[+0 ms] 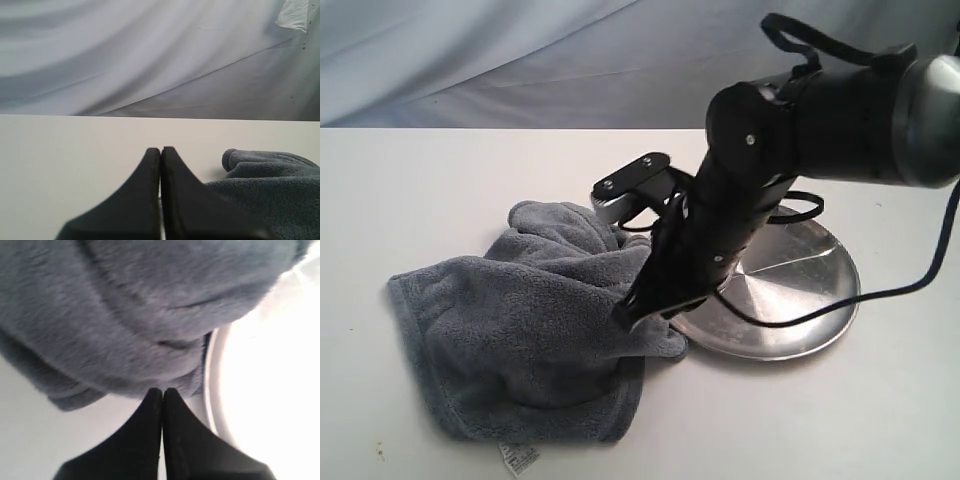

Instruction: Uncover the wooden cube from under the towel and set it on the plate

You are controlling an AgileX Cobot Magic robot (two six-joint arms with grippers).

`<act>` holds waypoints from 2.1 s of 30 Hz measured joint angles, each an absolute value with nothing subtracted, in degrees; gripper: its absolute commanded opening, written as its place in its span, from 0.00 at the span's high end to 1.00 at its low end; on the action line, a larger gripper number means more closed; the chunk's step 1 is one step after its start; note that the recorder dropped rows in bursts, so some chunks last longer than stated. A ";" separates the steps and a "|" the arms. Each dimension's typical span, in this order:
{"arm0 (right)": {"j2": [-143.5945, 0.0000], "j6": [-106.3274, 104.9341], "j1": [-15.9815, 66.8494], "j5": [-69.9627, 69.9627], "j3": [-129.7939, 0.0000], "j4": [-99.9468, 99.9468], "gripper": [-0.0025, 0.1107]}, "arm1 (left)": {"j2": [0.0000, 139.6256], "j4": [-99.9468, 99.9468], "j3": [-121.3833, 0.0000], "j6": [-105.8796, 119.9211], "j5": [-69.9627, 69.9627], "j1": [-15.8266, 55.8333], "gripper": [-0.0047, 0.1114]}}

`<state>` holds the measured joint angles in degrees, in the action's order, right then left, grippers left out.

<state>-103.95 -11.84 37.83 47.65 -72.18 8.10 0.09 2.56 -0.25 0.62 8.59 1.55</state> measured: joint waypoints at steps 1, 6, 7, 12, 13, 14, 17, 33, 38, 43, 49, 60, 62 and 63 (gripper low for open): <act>-103.95 -11.58 36.84 46.22 -72.33 7.83 0.98 | 0.09 2.56 -0.25 0.62 8.59 1.55 0.95; -104.23 -8.39 30.65 37.55 -73.31 7.38 0.98 | 0.09 2.56 -0.25 0.62 8.59 1.55 0.95; -104.66 -8.13 29.85 37.26 -74.12 7.22 0.98 | 0.09 2.56 -0.25 0.62 8.59 1.55 0.95; -109.32 -7.47 28.36 40.53 -83.74 6.81 0.98 | 0.09 2.56 -0.25 0.62 8.59 1.55 0.95; -110.82 -7.44 28.36 42.06 -86.59 6.81 0.98 | 0.09 2.56 -0.25 0.62 8.59 1.55 0.95; -112.12 -7.44 28.36 43.45 -89.60 6.81 0.98 | 0.09 2.56 -0.25 0.62 8.59 1.55 0.95; -117.34 -7.34 29.05 48.59 -98.39 7.18 0.98 | 0.09 2.56 -0.25 0.62 8.59 1.55 0.95; -129.10 -5.83 46.68 55.80 -119.49 9.98 0.98 | 0.09 2.56 -0.25 0.62 8.59 1.55 0.95; -129.24 -5.83 53.71 55.94 -118.12 9.98 0.98 | 0.09 2.56 -0.25 0.62 8.59 1.55 0.95; -127.16 -6.62 59.18 56.51 -110.14 9.98 0.98 | 0.09 2.56 -0.25 0.62 8.59 1.55 0.95; -118.51 -6.88 60.61 47.74 -88.10 9.98 0.98 | 0.09 2.56 -0.25 0.62 8.59 1.55 0.95; -89.63 -1.99 33.38 21.67 -47.76 11.73 0.98 | 0.09 2.56 -0.25 0.62 8.59 1.55 0.95; -90.49 -1.58 28.02 21.56 -50.33 11.73 0.98 | 0.09 2.56 -0.25 0.62 8.59 1.55 0.95; -91.87 -1.54 26.36 22.19 -52.65 11.73 0.98 | 0.09 2.56 -0.25 0.62 8.59 1.55 0.95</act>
<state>-91.87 -1.54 26.36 22.19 -52.65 11.73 0.09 2.56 -0.25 0.62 8.59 1.55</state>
